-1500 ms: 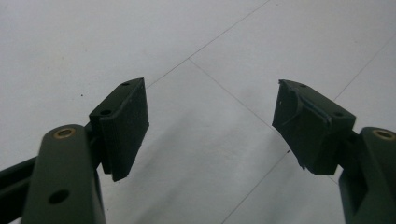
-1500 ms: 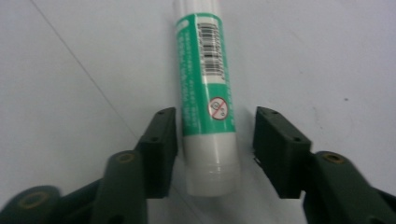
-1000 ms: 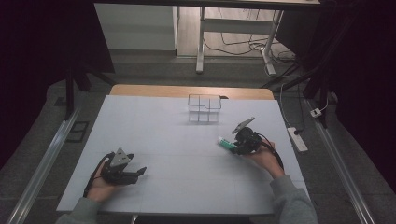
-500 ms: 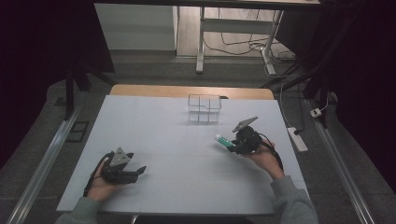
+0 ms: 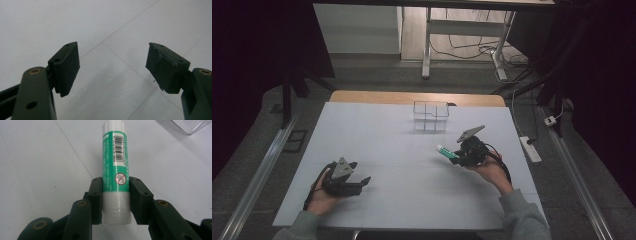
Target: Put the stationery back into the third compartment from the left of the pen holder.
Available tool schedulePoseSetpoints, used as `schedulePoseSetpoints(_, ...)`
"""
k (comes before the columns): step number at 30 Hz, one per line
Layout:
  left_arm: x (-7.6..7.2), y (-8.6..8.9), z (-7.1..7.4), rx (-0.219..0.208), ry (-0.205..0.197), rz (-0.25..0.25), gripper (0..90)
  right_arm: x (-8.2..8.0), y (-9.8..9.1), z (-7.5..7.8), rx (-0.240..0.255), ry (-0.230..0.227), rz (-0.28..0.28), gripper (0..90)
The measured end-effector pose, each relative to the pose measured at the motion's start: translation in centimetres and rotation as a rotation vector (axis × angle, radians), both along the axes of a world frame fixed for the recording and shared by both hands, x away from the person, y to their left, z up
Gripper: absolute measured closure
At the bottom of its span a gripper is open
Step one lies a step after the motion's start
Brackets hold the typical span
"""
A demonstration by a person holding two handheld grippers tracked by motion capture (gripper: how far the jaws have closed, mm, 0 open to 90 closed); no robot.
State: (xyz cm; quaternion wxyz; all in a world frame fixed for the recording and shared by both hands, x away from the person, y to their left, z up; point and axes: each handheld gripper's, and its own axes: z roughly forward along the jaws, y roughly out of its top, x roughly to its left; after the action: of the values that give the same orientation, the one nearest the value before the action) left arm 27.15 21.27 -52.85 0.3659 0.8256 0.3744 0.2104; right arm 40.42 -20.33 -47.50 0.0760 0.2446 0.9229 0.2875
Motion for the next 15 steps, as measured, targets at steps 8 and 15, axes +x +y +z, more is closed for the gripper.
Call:
schedulePoseSetpoints(8,0.1,-0.4,0.2,0.015,-0.003,-0.013,26.8,-0.4,0.6,-0.2,-0.009,0.002,0.021,65.0)
schedulePoseSetpoints(15,0.5,-1.5,1.0,0.028,-0.019,-0.046,27.4,-1.0,1.7,-0.2,0.001,0.012,0.059,65.0)
